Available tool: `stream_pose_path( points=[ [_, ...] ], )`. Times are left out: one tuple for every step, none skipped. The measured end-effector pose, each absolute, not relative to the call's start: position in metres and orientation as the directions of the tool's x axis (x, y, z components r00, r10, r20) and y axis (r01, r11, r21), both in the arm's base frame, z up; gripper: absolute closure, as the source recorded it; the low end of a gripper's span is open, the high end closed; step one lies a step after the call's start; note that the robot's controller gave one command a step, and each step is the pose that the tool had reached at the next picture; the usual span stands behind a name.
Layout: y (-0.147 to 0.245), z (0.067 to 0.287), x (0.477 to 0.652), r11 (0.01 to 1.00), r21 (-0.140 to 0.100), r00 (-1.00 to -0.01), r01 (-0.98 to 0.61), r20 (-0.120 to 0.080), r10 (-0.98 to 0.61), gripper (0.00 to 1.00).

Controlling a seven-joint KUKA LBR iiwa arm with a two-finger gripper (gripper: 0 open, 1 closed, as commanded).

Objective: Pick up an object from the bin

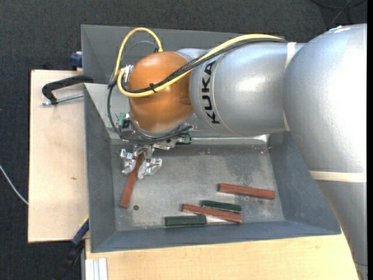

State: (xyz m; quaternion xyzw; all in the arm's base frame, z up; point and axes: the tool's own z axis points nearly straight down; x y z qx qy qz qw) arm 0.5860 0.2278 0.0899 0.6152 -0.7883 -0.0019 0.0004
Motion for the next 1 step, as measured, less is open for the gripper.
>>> stream_pose_path(
  points=[
    [0.2283,0.1119,0.5861,0.243,0.003,-0.243,-0.97,-0.002,-0.97,1.0]
  ],
)
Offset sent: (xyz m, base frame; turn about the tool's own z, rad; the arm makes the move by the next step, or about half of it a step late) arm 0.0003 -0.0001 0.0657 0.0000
